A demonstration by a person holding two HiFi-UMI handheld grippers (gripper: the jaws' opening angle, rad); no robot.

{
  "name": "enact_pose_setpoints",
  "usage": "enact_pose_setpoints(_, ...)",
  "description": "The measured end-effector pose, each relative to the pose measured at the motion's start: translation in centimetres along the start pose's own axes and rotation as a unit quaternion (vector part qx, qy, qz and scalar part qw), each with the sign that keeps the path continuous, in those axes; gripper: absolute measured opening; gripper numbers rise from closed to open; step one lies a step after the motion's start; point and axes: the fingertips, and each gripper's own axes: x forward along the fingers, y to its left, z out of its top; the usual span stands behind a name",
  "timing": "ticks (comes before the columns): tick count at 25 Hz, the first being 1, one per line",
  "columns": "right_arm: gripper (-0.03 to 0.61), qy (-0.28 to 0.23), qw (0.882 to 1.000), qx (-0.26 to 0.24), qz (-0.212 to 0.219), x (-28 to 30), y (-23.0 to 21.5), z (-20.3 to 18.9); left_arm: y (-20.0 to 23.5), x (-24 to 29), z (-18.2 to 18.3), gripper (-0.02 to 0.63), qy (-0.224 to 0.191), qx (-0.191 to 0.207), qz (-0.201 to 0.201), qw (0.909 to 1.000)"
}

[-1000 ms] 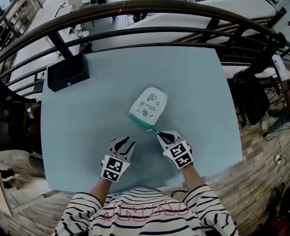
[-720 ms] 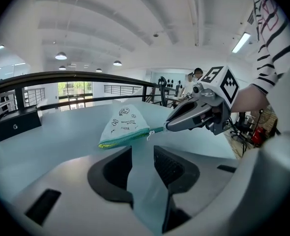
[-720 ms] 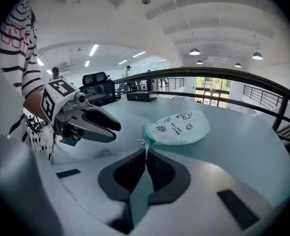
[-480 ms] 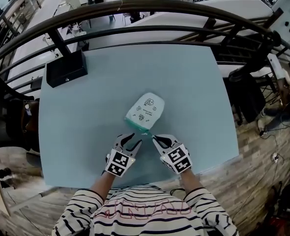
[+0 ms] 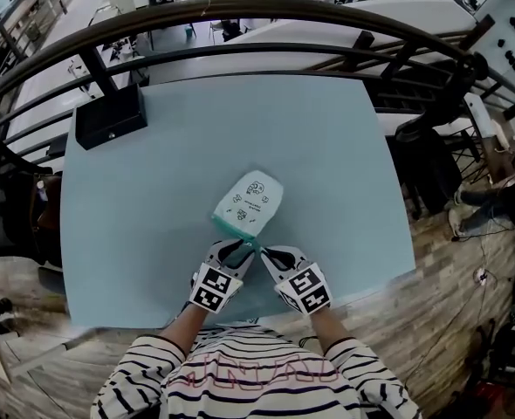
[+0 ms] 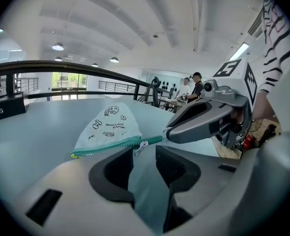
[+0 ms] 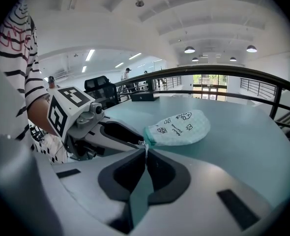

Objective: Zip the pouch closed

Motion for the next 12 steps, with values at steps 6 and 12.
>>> enact_pose_setpoints(6, 0.037, 0.005, 1.0, 0.004, -0.008, -0.9, 0.3, -0.5, -1.4, -0.3, 0.7, 0.128, -0.015, -0.021, 0.009, 0.9996)
enact_pose_setpoints(12, 0.037, 0.007, 1.0, 0.002, -0.014, -1.5, 0.3, -0.8, -1.6, -0.5, 0.7, 0.034, -0.01, -0.007, 0.021, 0.9997)
